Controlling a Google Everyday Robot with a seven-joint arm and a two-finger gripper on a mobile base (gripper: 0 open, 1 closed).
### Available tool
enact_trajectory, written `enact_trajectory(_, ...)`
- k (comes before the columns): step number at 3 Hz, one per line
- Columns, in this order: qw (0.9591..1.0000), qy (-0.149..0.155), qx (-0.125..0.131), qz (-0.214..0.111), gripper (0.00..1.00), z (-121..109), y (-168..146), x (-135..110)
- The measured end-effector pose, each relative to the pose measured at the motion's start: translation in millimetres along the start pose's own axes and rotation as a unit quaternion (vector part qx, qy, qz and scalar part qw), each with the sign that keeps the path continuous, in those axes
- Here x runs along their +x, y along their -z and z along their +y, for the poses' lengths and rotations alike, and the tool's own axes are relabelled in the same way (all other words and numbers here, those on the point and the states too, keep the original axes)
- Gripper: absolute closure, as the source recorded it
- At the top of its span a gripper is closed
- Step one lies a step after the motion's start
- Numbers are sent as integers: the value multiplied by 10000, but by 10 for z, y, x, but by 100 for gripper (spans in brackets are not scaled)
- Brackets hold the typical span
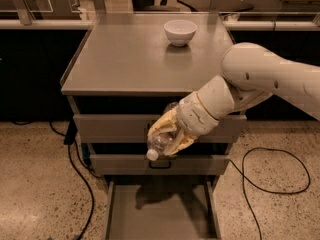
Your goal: Place water bottle into bottom drawer
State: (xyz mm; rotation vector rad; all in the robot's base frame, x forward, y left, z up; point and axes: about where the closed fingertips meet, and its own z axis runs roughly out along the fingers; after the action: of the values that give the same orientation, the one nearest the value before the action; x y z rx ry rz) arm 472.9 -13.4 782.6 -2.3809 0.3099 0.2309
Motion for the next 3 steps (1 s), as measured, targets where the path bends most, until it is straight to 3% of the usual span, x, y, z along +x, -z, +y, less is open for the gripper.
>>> enact_trajectory(1, 10000, 0, 0, 0, 100, 0, 0, 0)
enact_trajectory(2, 9999, 102, 135, -19, 100, 160, -133, -145)
enact_trajectory(3, 9996, 105, 262, -92, 100, 565, -493, -394)
